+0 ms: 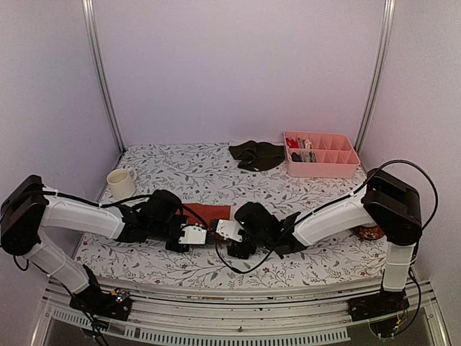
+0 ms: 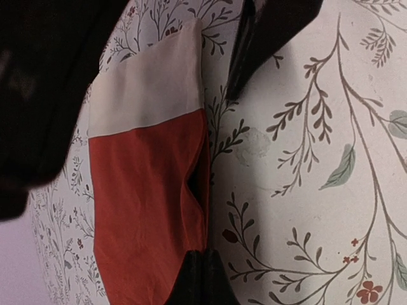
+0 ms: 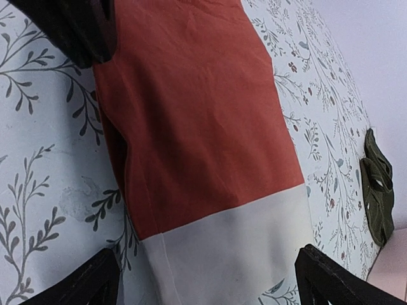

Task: Roll the underwear
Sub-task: Pick up the underwear from the center of the board.

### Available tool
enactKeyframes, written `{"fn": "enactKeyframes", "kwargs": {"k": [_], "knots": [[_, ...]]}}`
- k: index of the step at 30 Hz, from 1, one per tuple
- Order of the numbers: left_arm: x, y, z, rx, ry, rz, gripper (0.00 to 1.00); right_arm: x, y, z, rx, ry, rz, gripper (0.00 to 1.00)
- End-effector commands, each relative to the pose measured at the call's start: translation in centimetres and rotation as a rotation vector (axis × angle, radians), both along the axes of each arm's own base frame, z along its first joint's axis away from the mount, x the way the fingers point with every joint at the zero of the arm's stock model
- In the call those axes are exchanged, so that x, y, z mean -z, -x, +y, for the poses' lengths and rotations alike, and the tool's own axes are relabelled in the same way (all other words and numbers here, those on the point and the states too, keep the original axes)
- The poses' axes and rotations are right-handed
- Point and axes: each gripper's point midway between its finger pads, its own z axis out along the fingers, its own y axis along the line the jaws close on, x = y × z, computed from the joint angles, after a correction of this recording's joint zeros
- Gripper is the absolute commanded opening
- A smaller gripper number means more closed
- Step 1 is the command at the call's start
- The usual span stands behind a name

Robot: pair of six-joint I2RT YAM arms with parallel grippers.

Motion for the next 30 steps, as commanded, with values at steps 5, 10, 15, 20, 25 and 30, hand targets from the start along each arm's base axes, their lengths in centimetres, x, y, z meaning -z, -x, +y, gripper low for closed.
{"fn": "enactKeyframes", "kwargs": {"k": [5,10,15,20,25,30], "knots": [[-1.2,-0.3,-0.7,0.019,0.038,0.009,0.00,2.1,0.0,1.7,-0.032,-0.004,0.011,0.99],[-0.8,-0.1,-0.7,0.019,0.038,0.018,0.00,3.7,-0.6,1.7,-0.002,0.039,-0.013,0.99],[-0.6,-0.2,-0.5,0.013,0.039,0.018,0.00,4.5,-0.4,1.5,-0.008,0.064,-0.024,0.99],[-0.8,-0.5,-0.3,-0.003,0.052,0.015,0.00,5.4,-0.8,0.5,0.022,0.130,-0.073,0.95],[-0.9,-0.5,0.1,-0.006,0.058,0.013,0.00,5.6,-1.8,-1.3,0.079,0.197,-0.143,0.80],[-0.7,-0.2,0.7,-0.003,0.058,0.020,0.00,5.7,-2.1,-2.5,0.110,0.230,-0.169,0.69]]}}
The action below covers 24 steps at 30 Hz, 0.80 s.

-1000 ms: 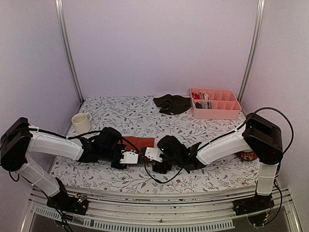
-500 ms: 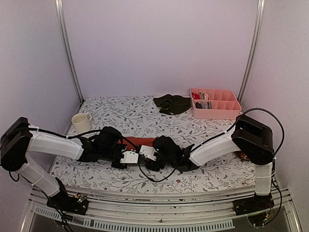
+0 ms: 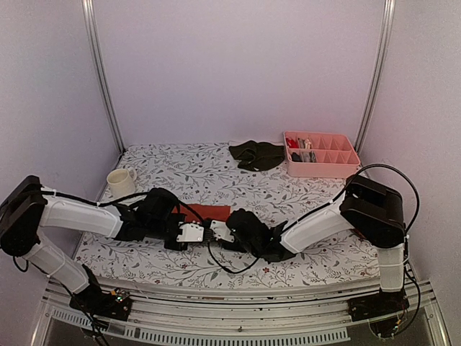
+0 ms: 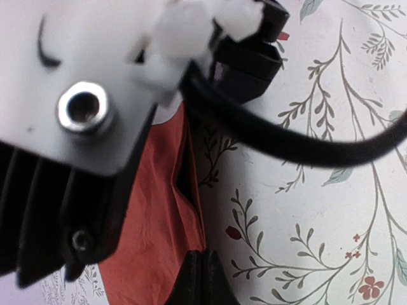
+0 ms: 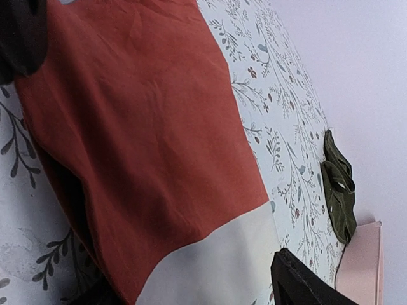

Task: Roll the underwear
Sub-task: Pick up the underwear from the center of the board.

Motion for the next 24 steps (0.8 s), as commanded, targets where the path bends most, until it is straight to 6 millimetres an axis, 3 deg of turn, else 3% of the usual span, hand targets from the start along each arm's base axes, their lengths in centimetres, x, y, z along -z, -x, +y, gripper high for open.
{"fn": "enactKeyframes", "kwargs": {"k": [1,7,15,18,24], "knots": [[-0.4,0.1,0.5,0.000,0.025,-0.001,0.00,5.3,0.6,-4.4,0.047,0.226,0.034,0.67],[-0.2,0.2,0.9,-0.001,0.024,0.003,0.00,5.6,1.5,-5.4,0.035,0.244,0.077,0.55],[0.0,0.2,1.3,-0.007,0.022,0.002,0.00,4.7,3.9,-4.8,-0.052,0.203,0.205,0.10],[-0.1,0.1,1.5,-0.009,0.023,-0.002,0.00,4.1,4.6,-4.5,-0.076,0.187,0.241,0.04],[-0.4,0.4,1.8,0.000,0.020,-0.008,0.00,3.8,6.0,-3.9,-0.129,0.177,0.330,0.02]]}}
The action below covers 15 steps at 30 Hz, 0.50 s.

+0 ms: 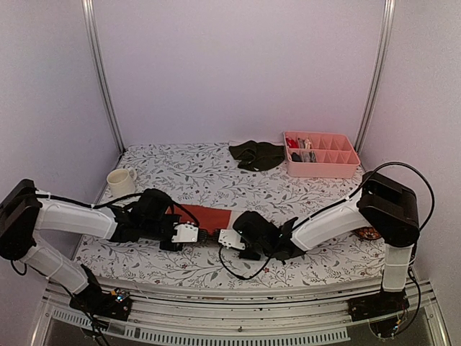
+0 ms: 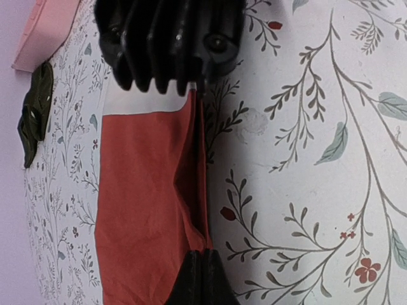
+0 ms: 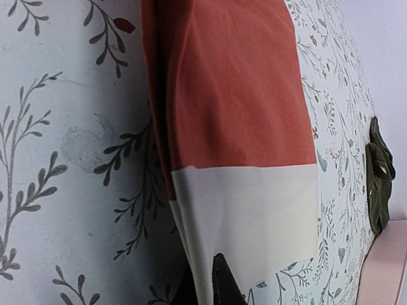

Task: Roll the underwear
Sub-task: Pick up the underwear from the center of the board.

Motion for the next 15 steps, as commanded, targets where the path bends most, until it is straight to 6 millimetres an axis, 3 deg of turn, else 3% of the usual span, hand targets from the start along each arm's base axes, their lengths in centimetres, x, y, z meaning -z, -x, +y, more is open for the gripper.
{"fn": "enactKeyframes", "kwargs": {"k": [1,6,9,15], "knots": [[-0.6,0.2,0.5,0.016,0.009,-0.018,0.00,1.6,2.9,-0.9,-0.057,0.062,0.171,0.02],[-1.7,0.0,0.6,0.035,0.001,-0.052,0.00,-0.4,3.8,-0.4,-0.074,0.036,0.263,0.02],[-2.3,-0.6,0.5,0.038,-0.005,-0.070,0.00,-1.4,3.3,-0.5,-0.051,0.023,0.329,0.02],[-3.3,-2.5,0.0,0.024,-0.019,-0.112,0.00,-0.8,1.2,-1.0,0.023,0.023,0.431,0.02]]}}
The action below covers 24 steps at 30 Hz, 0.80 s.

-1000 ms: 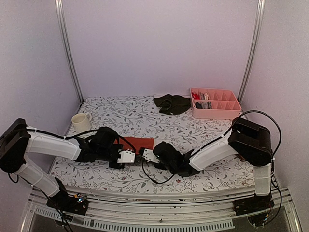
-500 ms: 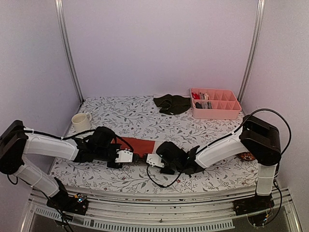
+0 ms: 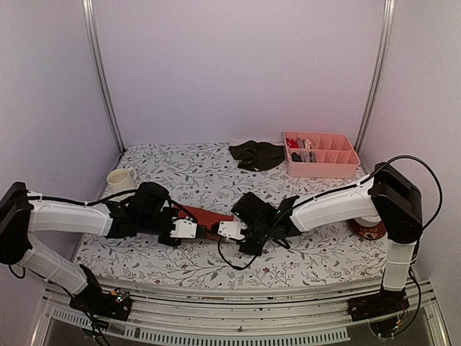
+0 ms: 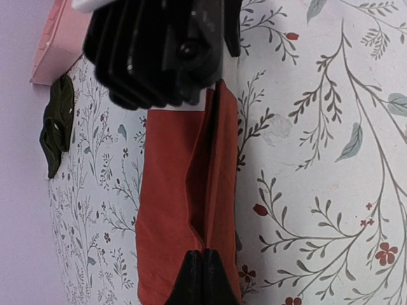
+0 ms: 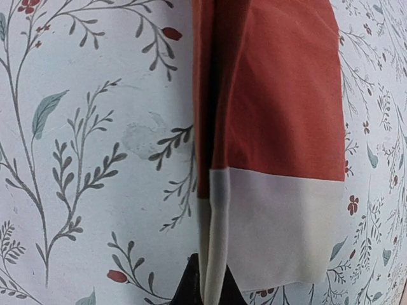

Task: Roll the underwear
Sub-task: Pick up the underwear from the center of the board, then fold the underwear at the center of the board.

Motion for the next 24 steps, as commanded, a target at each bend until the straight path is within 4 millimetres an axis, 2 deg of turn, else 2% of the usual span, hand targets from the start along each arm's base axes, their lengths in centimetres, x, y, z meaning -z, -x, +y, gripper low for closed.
{"fn": "enactKeyframes", "kwargs": {"k": [1,6,14,24], "knots": [[-1.1,-2.1,-0.1,-0.018,-0.015,-0.039,0.00,0.3,-0.8,-1.0,0.067,0.016,0.150,0.02],[-1.2,-3.5,-0.3,-0.028,-0.032,-0.060,0.00,0.5,-2.0,-1.2,0.110,0.014,0.268,0.02],[-1.8,-5.4,-0.9,-0.040,-0.030,-0.090,0.00,0.4,-4.3,-2.1,0.179,0.014,0.340,0.02],[0.1,-7.4,-1.4,-0.066,-0.066,-0.087,0.00,1.2,-5.3,-2.8,0.218,0.027,0.366,0.03]]}}
